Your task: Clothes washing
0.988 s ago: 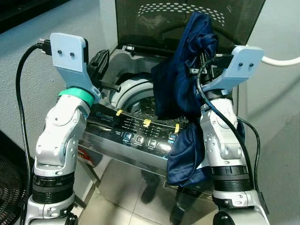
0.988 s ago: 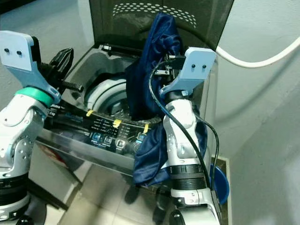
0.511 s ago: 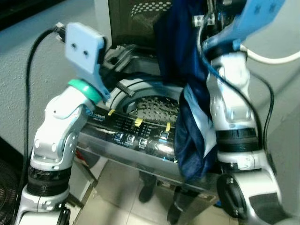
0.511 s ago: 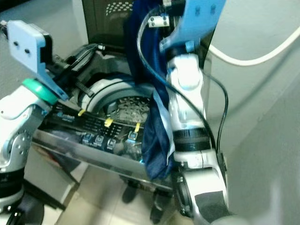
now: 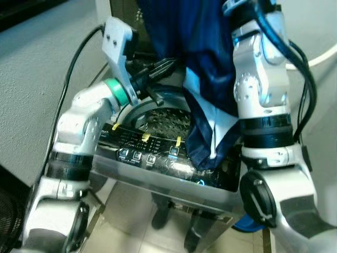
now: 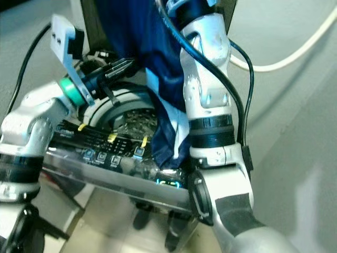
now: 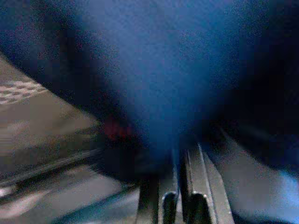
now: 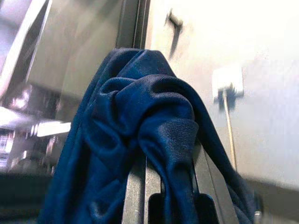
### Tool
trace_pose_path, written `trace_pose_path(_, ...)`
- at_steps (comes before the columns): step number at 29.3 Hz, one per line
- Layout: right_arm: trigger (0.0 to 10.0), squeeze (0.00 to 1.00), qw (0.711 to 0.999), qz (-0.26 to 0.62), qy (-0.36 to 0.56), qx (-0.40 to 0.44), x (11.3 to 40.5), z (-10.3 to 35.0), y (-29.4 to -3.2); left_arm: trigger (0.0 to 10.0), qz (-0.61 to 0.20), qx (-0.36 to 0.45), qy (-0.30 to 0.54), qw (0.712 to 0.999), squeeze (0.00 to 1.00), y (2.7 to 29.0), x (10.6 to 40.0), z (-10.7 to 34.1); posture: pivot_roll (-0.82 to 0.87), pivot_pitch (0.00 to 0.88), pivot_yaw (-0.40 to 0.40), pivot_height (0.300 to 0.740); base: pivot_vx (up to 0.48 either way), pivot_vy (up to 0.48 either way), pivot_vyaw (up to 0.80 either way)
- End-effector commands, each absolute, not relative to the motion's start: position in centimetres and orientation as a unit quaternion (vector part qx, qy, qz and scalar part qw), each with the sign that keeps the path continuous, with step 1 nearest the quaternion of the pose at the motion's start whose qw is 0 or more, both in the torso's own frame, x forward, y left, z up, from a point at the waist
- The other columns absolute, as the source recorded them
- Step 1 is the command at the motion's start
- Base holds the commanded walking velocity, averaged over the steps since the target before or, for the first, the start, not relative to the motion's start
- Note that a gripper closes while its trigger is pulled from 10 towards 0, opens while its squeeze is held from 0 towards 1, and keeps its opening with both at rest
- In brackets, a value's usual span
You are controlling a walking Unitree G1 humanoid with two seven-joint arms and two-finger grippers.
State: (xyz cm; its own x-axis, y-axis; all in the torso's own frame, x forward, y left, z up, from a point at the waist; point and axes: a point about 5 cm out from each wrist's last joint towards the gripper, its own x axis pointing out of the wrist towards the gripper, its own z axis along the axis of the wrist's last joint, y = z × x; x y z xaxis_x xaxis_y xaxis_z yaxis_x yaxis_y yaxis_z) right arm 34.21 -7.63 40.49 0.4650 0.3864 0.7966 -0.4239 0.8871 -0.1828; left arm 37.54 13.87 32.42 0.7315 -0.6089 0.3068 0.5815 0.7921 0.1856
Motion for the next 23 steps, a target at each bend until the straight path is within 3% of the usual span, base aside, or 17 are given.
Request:
trace_pose_path(1,10.0,0.00,0.864,0.244,-0.440,0.004,34.8,39.4,-7.4,10.0,-0.282,0.044,-0.190,0.940,0.00,15.2,37.9,32.6,0.01,0.001,0.059,0.740,0.000,0.000,0.00)
trace_pose_path(4,10.0,0.00,0.891,0.252,-0.371,-0.078,36.7,35.2,-6.6,10.0,-0.180,0.064,-0.225,0.956,0.00,19.1,38.6,35.1,0.01,0.006,0.056,0.740,0.000,0.000,0.00)
trace_pose_path(5,10.0,0.00,0.891,0.252,-0.371,-0.078,36.7,35.2,-6.6,10.0,-0.180,0.064,-0.225,0.956,0.00,19.1,38.6,35.1,0.01,0.006,0.056,0.740,0.000,0.000,0.00)
trace_pose_path(7,10.0,0.00,0.904,0.260,-0.321,-0.113,37.9,32.8,-5.2,10.0,-0.142,0.070,-0.256,0.954,0.00,21.6,38.2,37.0,0.02,0.015,0.046,0.740,0.000,0.000,0.00)
trace_pose_path(10,10.0,0.00,0.905,0.261,-0.313,-0.122,38.1,32.5,-4.7,10.0,-0.135,0.075,-0.265,0.952,0.00,22.1,38.0,37.4,0.02,0.015,0.046,0.740,0.000,0.000,0.00)
trace_pose_path(12,10.0,0.00,0.906,0.239,-0.326,-0.127,38.1,33.0,-2.8,10.0,-0.096,0.078,-0.289,0.949,0.00,23.3,37.4,38.1,0.02,0.020,0.048,0.740,0.000,0.000,0.00)
trace_pose_path(19,10.0,0.00,0.897,0.244,-0.353,-0.105,37.5,33.7,-0.9,10.0,-0.099,0.081,-0.294,0.947,0.00,23.1,36.8,37.1,0.03,0.024,0.047,0.740,0.000,0.000,0.00)
trace_pose_path(21,10.0,0.00,0.877,0.290,-0.362,-0.123,36.4,33.0,1.4,10.0,-0.165,0.098,-0.270,0.944,0.00,20.0,35.3,33.5,0.03,0.032,0.048,0.740,0.000,0.000,0.00)
trace_pose_path(23,10.0,0.00,0.872,0.301,-0.363,-0.130,36.2,32.8,1.9,10.0,-0.183,0.100,-0.264,0.942,0.00,19.2,34.7,32.5,0.03,0.032,0.048,0.740,0.000,0.000,0.00)
